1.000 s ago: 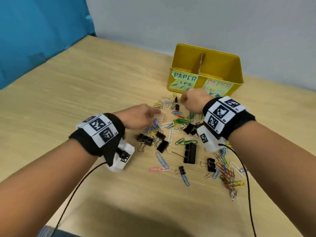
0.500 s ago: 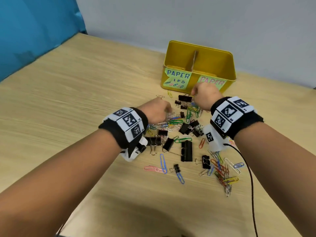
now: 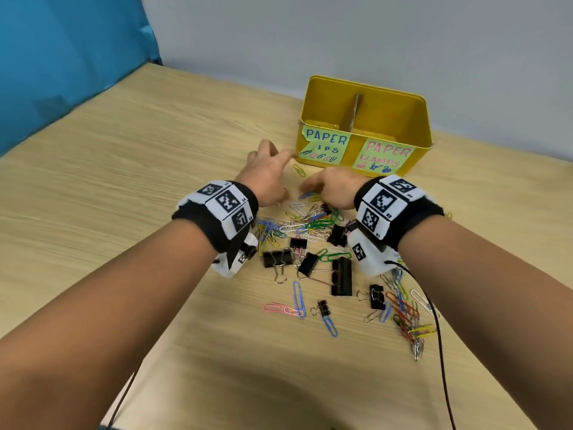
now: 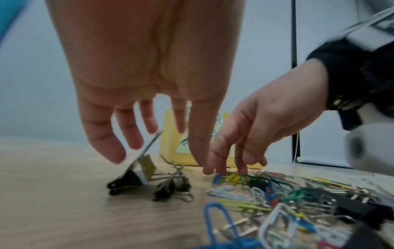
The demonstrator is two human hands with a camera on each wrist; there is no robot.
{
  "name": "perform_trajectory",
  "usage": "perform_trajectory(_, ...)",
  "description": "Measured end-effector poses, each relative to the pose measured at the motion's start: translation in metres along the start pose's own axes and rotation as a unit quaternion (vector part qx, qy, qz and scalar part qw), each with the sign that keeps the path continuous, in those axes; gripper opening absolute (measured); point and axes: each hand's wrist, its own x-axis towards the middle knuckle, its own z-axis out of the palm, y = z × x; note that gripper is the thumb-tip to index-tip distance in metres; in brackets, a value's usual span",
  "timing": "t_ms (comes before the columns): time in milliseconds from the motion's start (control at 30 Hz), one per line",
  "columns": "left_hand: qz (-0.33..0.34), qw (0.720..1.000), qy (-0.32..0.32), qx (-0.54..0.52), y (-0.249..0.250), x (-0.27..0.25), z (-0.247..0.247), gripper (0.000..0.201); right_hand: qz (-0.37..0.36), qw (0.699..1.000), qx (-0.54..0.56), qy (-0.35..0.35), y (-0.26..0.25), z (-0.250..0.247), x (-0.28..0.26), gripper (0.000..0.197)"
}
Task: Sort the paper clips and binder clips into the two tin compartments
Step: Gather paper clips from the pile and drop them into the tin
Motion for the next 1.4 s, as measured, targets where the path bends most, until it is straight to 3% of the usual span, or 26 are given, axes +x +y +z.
perform_trajectory(67, 0.024, 0.997, -0.056, 0.049, -0.008, 0.004, -0.002, 0.055, -0.021, 1.0, -0.006, -0.004, -0.003, 0.003, 0.002, 0.056)
perform_trajectory(167, 0.032, 0.996, -0.05, 0.067, -0.024, 0.005, -0.009, 0.036, 0.006, 0.999, -0.042, -0.006, 0.003, 0.003, 0.002, 0.045)
perform_trajectory(333, -0.023, 0.999, -0.022, -0.007, -0.047, 0.007, -0.025, 0.042, 0.039, 0.997, -0.023, 0.06, 0.004, -0.002, 0.004, 0.029)
perform_trajectory(400, -0.03, 0.999, -0.01, -0.015, -0.053, 0.009, -0.027, 0.042, 0.031, 0.999, -0.015, 0.039, -0.003, -0.002, 0.004, 0.027)
perform_trajectory(567, 0.03, 0.997, 0.066, 0.031, -0.053, 0.005, -0.021, 0.054, 0.042, 0.998, -0.031, 0.028, -0.008, 0.0, 0.004, 0.024)
perform_trajectory(667, 0.101, 0.989, 0.002, 0.111, -0.038, -0.006, -0.011, 0.047, 0.065, 0.991, -0.111, -0.032, -0.004, -0.004, 0.001, 0.03)
perform_trajectory(733, 0.112, 0.977, -0.015, 0.18, -0.033, -0.01, -0.003, 0.035, 0.06, 0.988, -0.128, -0.058, -0.004, -0.002, -0.003, 0.036)
perform_trajectory(900, 0.034, 0.971, 0.023, 0.235, -0.039, -0.009, -0.007, 0.028, 0.066, 0.987, -0.146, -0.026, -0.005, 0.0, -0.003, 0.028)
perform_trajectory(1000, 0.068, 0.981, 0.035, 0.181, -0.033, -0.02, -0.012, 0.036, 0.057, 0.991, -0.124, -0.009, -0.011, -0.008, -0.001, 0.027)
perform_trajectory(1033, 0.099, 0.986, 0.006, 0.135, -0.026, -0.028, -0.013, 0.036, 0.047, 0.992, -0.114, -0.019, -0.012, -0.009, -0.001, 0.028)
perform_trajectory(1100, 0.121, 0.984, -0.13, 0.033, -0.009, -0.045, -0.015, 0.041, 0.034, 0.994, -0.096, -0.04, -0.018, -0.004, -0.001, 0.033)
perform_trajectory(1166, 0.113, 0.959, -0.26, 0.019, 0.001, -0.058, -0.01, 0.048, 0.024, 0.991, -0.128, -0.04, -0.021, 0.004, 0.001, 0.033)
perform_trajectory(1200, 0.114, 0.949, -0.292, 0.039, 0.001, -0.06, -0.005, 0.05, 0.021, 0.988, -0.148, -0.035, -0.022, 0.007, 0.003, 0.03)
perform_trajectory(1266, 0.111, 0.946, -0.301, 0.048, -0.005, -0.062, 0.004, 0.041, 0.027, 0.988, -0.151, -0.025, -0.024, 0.004, 0.002, 0.025)
perform_trajectory(1333, 0.08, 0.952, -0.296, -0.008, -0.009, -0.06, 0.002, 0.021, 0.028, 0.99, -0.135, -0.018, -0.026, -0.005, -0.001, 0.029)
perform_trajectory(1400, 0.057, 0.954, -0.29, -0.044, -0.012, -0.057, -0.007, 0.014, 0.01, 0.995, -0.097, 0.003, -0.03, -0.012, -0.002, 0.032)
